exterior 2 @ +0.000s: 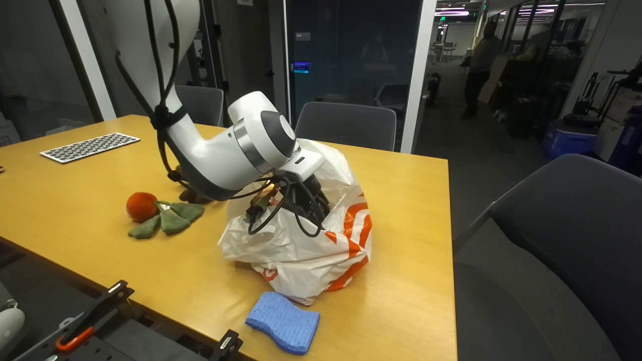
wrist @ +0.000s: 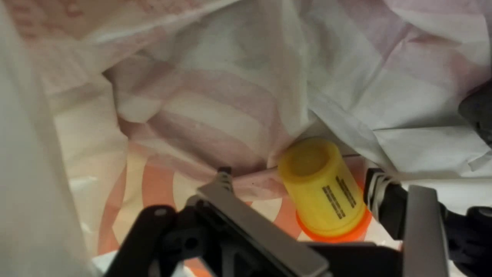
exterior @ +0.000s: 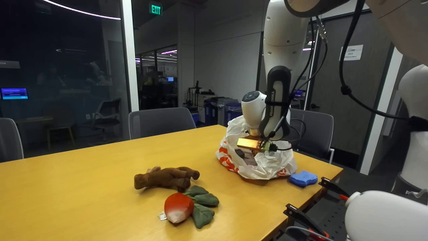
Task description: Move the objects out of the bag
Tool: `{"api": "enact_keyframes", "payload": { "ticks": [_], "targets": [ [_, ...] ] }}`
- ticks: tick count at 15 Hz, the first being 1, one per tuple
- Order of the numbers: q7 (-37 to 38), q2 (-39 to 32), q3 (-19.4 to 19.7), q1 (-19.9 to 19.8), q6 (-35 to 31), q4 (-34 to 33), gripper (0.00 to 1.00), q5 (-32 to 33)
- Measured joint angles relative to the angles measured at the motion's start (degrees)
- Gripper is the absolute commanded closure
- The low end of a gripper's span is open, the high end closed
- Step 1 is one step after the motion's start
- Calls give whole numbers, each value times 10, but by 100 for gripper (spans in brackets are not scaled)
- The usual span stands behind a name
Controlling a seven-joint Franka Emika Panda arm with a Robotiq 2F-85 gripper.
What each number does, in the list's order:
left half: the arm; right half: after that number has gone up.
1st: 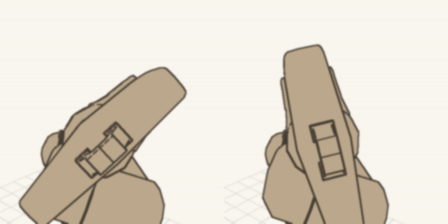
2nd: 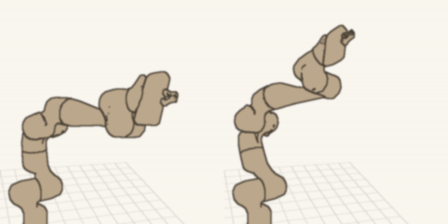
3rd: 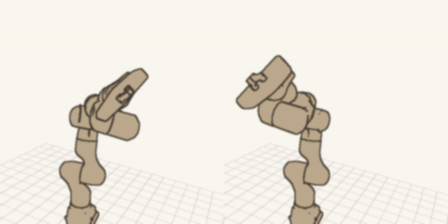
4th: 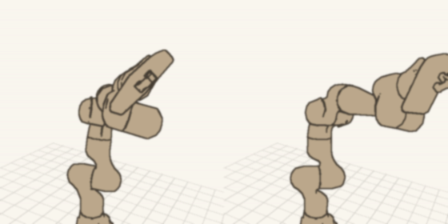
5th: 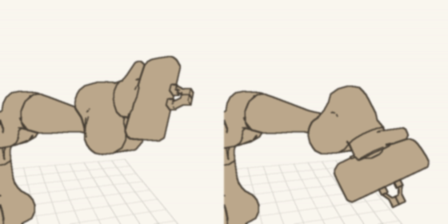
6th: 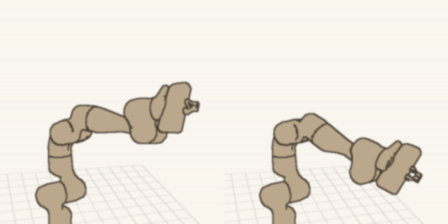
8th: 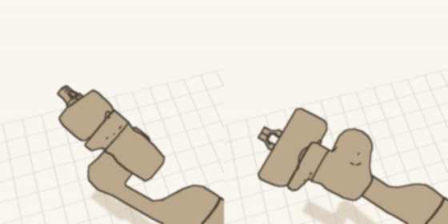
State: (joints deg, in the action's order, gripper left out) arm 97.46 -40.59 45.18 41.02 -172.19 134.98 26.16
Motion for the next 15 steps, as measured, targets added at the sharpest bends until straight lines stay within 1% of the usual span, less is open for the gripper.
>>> {"api": "enact_keyframes", "payload": {
  "ticks": [4,6,11,15],
  "targets": [
    [-10,-36,18,31,-16,-1,73,-63],
    [-23,-51,23,43,-21,-1,84,-97],
    [-66,-72,37,73,-24,2,83,-166],
    [-118,-59,59,99,-24,16,82,-197]
  ]
}}
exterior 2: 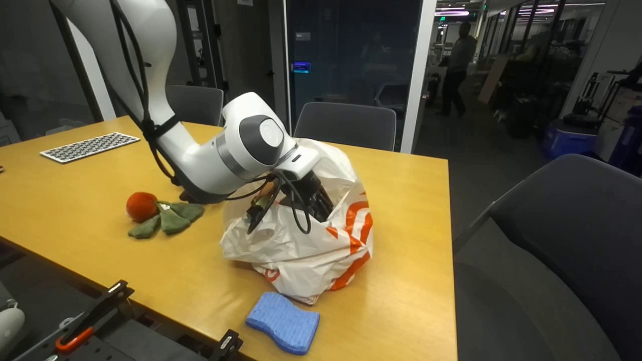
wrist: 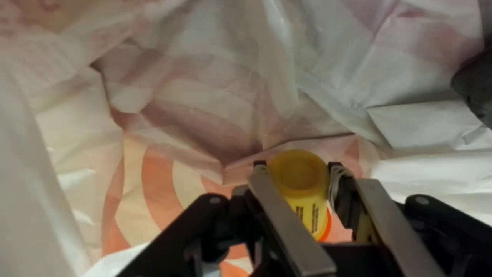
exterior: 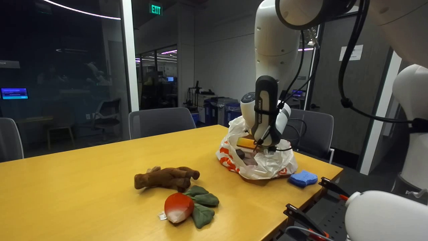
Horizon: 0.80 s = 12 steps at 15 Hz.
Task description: Move the objects out of the bag
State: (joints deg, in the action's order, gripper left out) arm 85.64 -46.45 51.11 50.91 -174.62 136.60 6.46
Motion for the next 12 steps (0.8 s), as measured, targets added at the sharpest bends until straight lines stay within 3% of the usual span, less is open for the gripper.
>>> {"api": "enact_keyframes", "payload": {
  "ticks": [4,8,12],
  "targets": [
    [-105,99,2,-9,1,37,82,-18],
    [-241,215,4,-12,15,75,82,-78],
    [-349,333,38,15,106,88,82,-105]
  ]
}}
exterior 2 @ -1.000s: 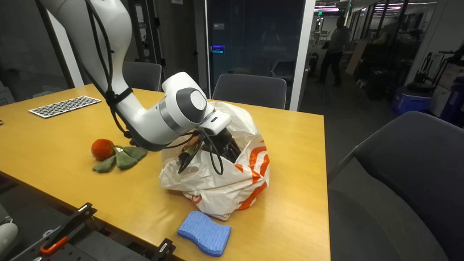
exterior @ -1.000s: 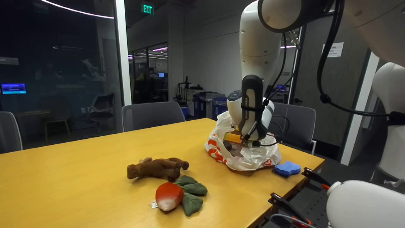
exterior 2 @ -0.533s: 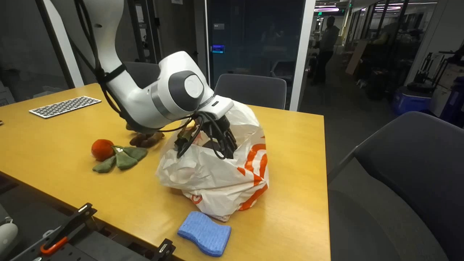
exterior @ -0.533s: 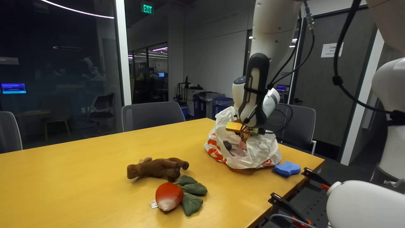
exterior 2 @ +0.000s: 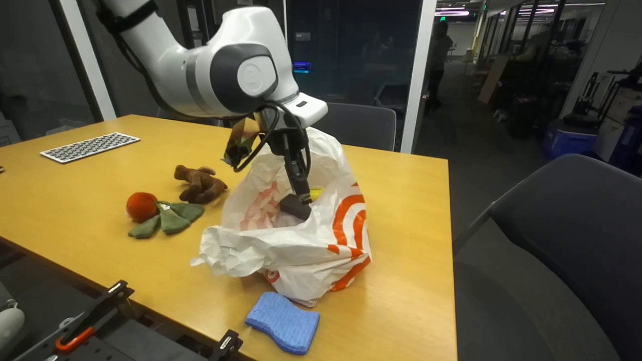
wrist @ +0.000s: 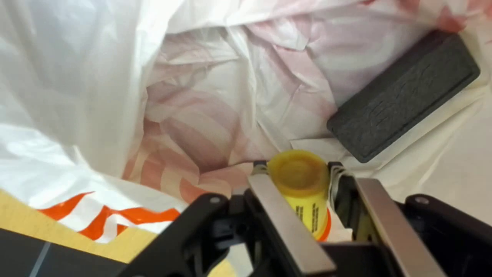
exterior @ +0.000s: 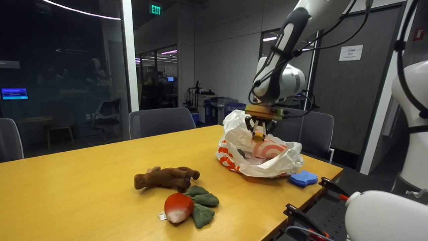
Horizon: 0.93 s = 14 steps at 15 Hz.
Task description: Move the objects out of the bag
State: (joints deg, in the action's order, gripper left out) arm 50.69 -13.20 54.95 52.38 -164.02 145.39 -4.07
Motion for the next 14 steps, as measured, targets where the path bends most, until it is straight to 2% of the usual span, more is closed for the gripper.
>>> {"api": "enact_keyframes", "payload": {
  "ticks": [2,4,7,9,11,14],
  "targets": [
    [-16,62,38,33,75,-1,84,31],
    [-15,127,57,55,151,-6,84,83],
    [-15,224,38,60,259,-17,84,146],
    [-15,289,2,56,330,-23,84,173],
    [-30,342,-76,22,387,-24,83,167],
    [-118,361,-208,-50,411,-23,83,71]
  ]
}}
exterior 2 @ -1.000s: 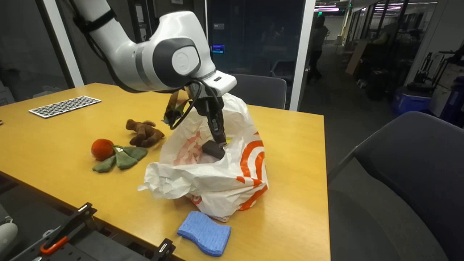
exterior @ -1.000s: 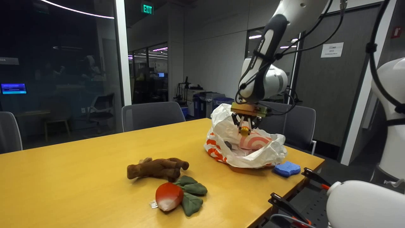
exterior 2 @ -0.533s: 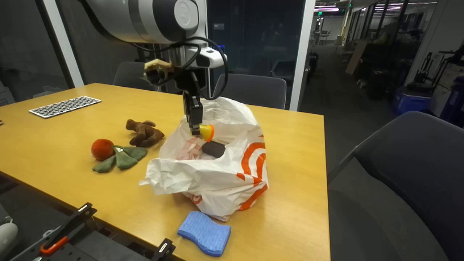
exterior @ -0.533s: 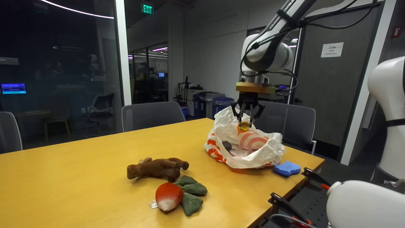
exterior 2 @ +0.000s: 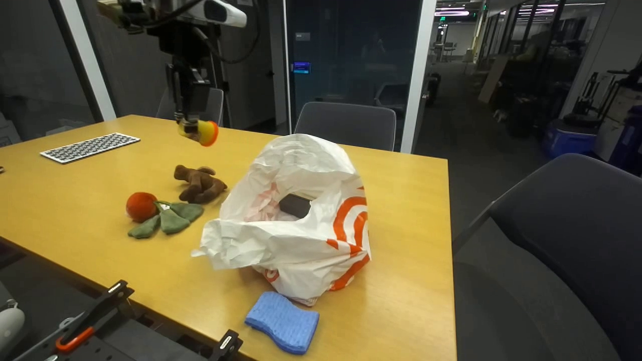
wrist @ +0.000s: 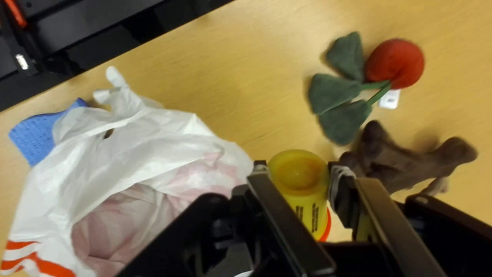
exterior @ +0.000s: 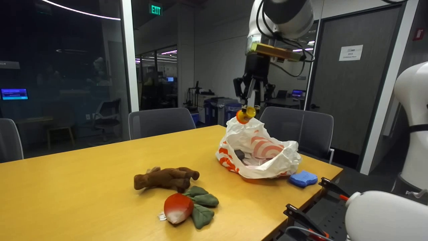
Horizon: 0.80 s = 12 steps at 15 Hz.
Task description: Move the objects out of the bag
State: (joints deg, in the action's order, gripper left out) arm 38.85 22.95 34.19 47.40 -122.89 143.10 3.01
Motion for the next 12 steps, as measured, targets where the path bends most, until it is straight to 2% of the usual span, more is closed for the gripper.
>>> {"api": "enact_keyframes", "payload": {
  "ticks": [1,7,8,10,12],
  "targets": [
    [-31,-8,-16,1,-6,0,83,-26],
    [-216,-126,7,131,-93,-3,84,-169],
    [-247,-154,-14,124,-97,-7,37,-200],
    [-296,-209,-98,63,-98,-21,27,-248],
    [-314,-259,-179,-3,-98,-45,11,-261]
  ]
}}
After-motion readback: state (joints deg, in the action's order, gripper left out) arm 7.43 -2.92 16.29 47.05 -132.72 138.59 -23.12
